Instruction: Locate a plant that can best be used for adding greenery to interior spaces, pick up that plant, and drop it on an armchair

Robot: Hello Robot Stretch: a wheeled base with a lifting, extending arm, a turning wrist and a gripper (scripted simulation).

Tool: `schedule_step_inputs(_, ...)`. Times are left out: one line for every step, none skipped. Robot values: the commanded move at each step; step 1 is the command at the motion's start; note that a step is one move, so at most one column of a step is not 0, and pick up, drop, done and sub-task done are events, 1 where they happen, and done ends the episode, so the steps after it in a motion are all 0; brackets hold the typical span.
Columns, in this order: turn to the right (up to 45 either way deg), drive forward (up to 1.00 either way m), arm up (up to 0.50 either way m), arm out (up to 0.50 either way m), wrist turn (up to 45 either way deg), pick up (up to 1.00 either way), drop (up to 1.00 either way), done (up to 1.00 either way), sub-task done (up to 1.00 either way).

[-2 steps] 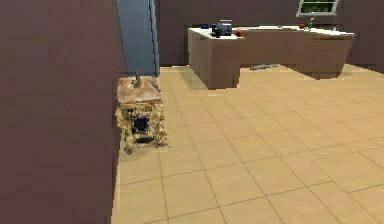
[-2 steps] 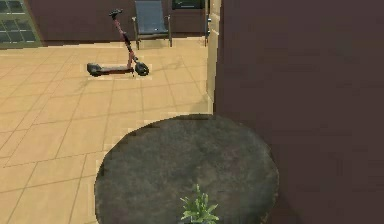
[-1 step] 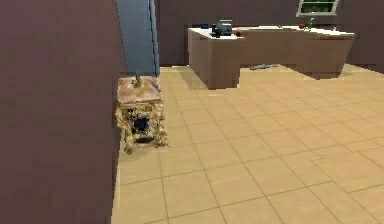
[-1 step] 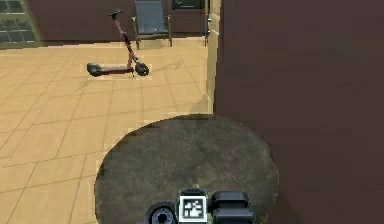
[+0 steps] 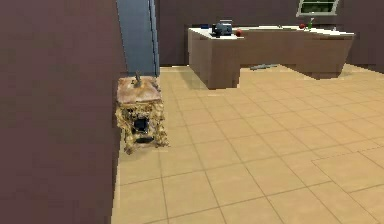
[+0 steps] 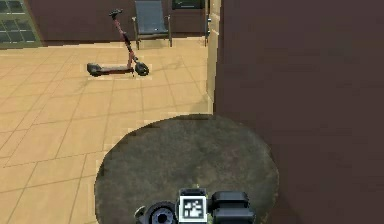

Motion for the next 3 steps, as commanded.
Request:
schedule_step_inputs(0.0, 0.0, 0.0, 0.0, 45.0, 0.0, 0.0, 0.0, 0.0)
schedule_step_inputs(0.0, 0.0, 0.0, 0.0, 45.0, 0.0, 0.0, 0.0, 0.0)
schedule_step_inputs(0.0, 0.0, 0.0, 0.0, 45.0, 0.0, 0.0, 0.0, 0.0)
